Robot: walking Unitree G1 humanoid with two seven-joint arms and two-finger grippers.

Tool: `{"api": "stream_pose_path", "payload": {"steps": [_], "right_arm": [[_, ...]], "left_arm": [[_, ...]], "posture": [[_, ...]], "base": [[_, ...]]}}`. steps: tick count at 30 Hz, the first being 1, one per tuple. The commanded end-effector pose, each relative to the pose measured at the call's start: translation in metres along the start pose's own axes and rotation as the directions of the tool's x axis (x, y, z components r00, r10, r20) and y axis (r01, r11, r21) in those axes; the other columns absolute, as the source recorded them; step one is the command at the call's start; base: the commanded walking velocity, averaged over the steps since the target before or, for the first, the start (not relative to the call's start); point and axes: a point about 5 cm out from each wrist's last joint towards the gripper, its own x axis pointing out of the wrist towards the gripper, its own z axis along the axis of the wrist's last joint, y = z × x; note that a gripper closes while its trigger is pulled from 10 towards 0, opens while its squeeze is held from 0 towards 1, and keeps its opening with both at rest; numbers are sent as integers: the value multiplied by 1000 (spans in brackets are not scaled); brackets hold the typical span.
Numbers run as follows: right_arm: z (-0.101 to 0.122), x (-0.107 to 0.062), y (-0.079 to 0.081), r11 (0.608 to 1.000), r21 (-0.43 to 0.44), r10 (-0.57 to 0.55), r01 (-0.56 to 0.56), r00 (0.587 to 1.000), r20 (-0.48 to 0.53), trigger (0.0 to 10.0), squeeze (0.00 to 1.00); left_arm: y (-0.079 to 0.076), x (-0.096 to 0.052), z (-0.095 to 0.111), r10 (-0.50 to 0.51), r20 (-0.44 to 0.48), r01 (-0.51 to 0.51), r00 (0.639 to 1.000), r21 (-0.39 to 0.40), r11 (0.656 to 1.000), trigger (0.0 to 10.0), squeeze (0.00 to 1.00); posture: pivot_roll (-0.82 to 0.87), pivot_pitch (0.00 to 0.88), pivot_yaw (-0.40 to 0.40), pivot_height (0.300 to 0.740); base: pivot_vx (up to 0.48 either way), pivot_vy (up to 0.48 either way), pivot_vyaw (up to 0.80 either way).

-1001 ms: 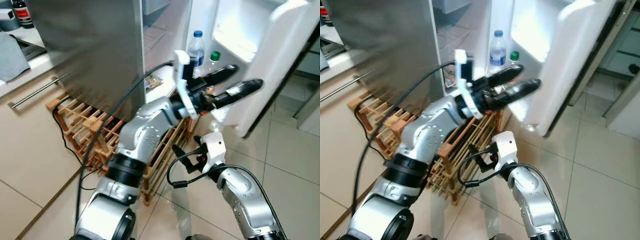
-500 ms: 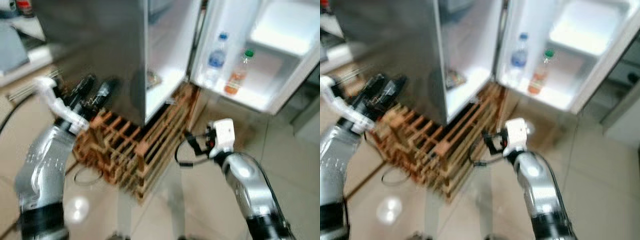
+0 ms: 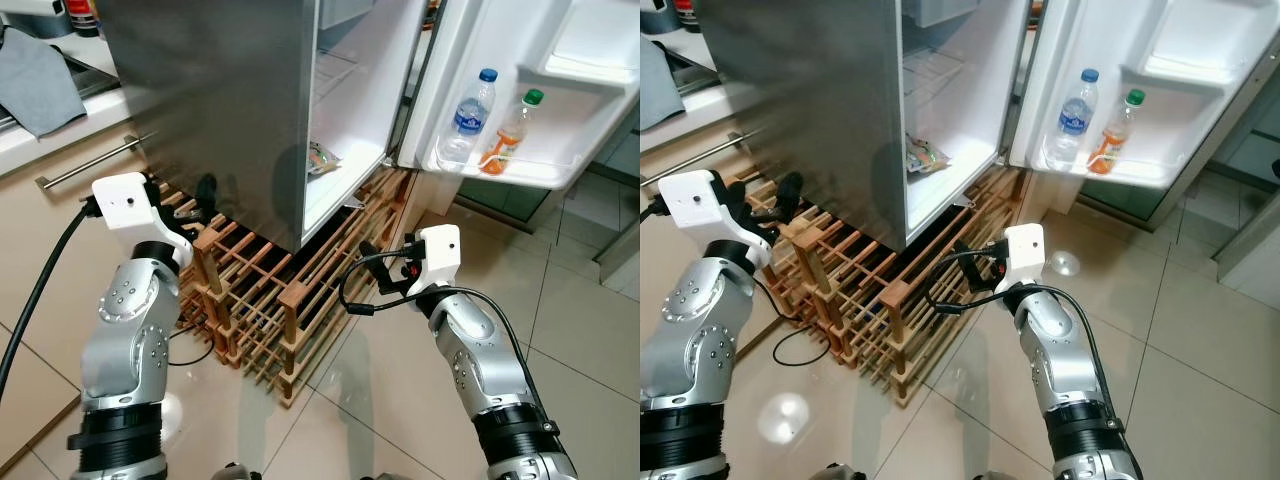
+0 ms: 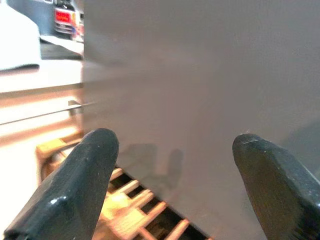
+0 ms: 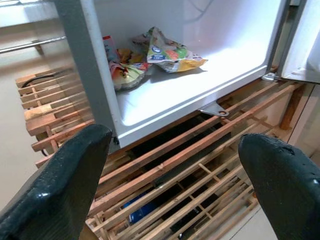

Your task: Restocking fridge

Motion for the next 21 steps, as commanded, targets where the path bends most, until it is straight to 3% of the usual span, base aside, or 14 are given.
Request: {"api": "stream_pose_path", "payload": {"steps": [1, 6, 12, 21], "right_arm": [[6, 3, -1, 1000, 1, -17, 17, 999, 30, 10000, 149], [7, 3, 5, 999, -13, 38, -37, 999, 36, 10000, 169], [8, 0, -1, 999, -21, 34, -33, 999, 35, 10000, 176], [2, 3, 6, 998, -60, 33, -32, 999, 10, 10000, 169]], "left_arm": [[-4, -1, -6, 10, -21, -9, 1000, 53, 999, 10000, 0], [-9, -1, -8, 80, -8, -79, 997, 97, 992, 10000, 0], [-13, 0, -19, 118, -64, -110, 991, 127, 986, 10000, 0], [-20, 16, -6, 84, 4, -84, 996, 151, 985, 10000, 0]], "posture": [[-24, 0, -16, 740], [-37, 0, -15, 740], [-53, 0, -14, 740], [-44, 0, -4, 740]], "base": [[0, 450, 0], [0, 480, 0], [0, 480, 0], [0, 0, 99]]}}
